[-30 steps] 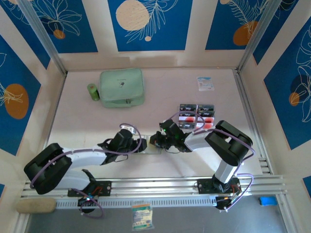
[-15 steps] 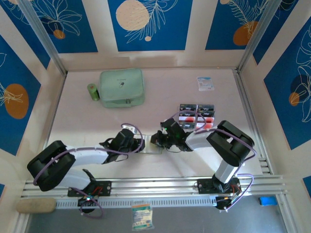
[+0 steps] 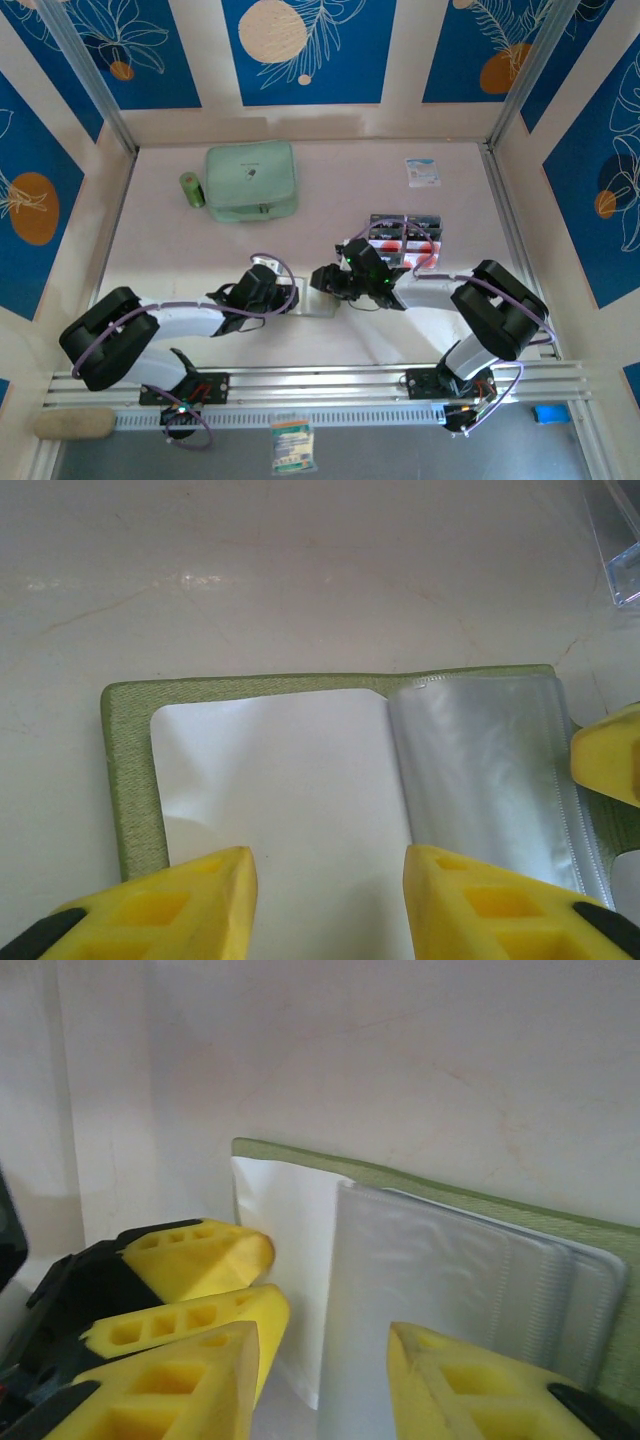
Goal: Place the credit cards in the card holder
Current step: Flip over the card slot on the card holder.
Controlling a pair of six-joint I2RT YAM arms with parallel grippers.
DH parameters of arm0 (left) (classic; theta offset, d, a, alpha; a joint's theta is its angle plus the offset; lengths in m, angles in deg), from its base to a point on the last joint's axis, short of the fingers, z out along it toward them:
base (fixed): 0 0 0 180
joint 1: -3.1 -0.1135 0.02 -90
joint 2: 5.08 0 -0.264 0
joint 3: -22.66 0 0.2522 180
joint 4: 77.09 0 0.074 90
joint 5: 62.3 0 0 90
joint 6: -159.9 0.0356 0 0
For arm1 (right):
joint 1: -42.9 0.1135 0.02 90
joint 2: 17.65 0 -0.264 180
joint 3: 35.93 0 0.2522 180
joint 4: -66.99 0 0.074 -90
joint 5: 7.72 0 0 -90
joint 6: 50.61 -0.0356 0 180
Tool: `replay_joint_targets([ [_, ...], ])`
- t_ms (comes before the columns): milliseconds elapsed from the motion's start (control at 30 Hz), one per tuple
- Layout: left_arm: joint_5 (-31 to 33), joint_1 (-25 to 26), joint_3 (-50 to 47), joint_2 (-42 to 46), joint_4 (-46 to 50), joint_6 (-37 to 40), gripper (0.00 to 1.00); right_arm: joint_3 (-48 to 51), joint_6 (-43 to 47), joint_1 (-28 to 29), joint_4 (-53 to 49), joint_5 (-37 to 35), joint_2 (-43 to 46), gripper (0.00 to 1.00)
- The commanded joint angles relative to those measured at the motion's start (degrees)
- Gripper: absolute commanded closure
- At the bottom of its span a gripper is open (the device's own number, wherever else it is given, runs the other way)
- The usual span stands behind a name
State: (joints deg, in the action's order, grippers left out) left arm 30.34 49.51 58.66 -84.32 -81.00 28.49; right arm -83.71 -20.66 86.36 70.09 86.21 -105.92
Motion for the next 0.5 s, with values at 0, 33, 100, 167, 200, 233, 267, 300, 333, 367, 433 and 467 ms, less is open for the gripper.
replay_joint_targets([
  [0, -1.5, 0.5, -0.2, -1.3, 2.9, 0.8, 0.54, -0.3, 1.4, -0.3, -4.4, -2.3, 0.6, 0.67],
  [33, -1.5, 0.4, -0.1, -1.2, 2.9, 0.9, 0.54, -0.2, 1.5, -0.3, -4.7, -2.6, 0.3, 0.7],
  [100, -1.5, 0.4, 0.0, -1.0, 2.7, 0.9, 0.52, -0.4, 1.6, -0.4, -5.1, -2.6, -0.5, 0.76],
  [167, -1.5, 0.5, 0.0, -1.0, 2.6, 0.9, 0.47, -0.7, 1.8, -0.4, -5.0, -2.4, -1.6, 0.82],
  [200, -1.6, 0.4, 0.0, -1.0, 2.5, 0.9, 0.45, -0.8, 1.9, -0.4, -4.9, -2.3, -2.1, 0.85],
  [233, -1.7, 0.4, 0.0, -1.0, 2.3, 0.9, 0.42, -0.9, 1.8, -0.3, -4.7, -2.0, -2.7, 0.88],
  [267, -1.8, 0.4, -0.1, -1.0, 2.1, 0.8, 0.4, -1.0, 1.8, -0.3, -4.6, -1.7, -3.2, 0.9],
  [300, -1.8, 0.5, -0.1, -1.0, 2.0, 0.8, 0.37, -1.4, 1.8, -0.2, -4.6, -1.4, -3.8, 0.93],
  [333, -1.9, 0.4, -0.2, -0.9, 1.7, 0.8, 0.34, -1.6, 1.6, 0.0, -4.5, -1.2, -4.3, 0.95],
  [367, -1.9, 0.5, -0.2, -0.7, 1.4, 0.8, 0.32, -1.7, 1.5, 0.2, -4.3, -1.1, -4.8, 0.96],
  [433, -2.1, 0.5, -0.2, -0.6, 1.0, 0.8, 0.28, -2.2, 1.2, 0.6, -3.5, -0.5, -6.1, 0.99],
  [467, -2.3, 0.5, -0.2, -0.6, 0.9, 0.8, 0.27, -2.4, 1.1, 1.0, -3.2, -0.2, -6.4, 1.0],
])
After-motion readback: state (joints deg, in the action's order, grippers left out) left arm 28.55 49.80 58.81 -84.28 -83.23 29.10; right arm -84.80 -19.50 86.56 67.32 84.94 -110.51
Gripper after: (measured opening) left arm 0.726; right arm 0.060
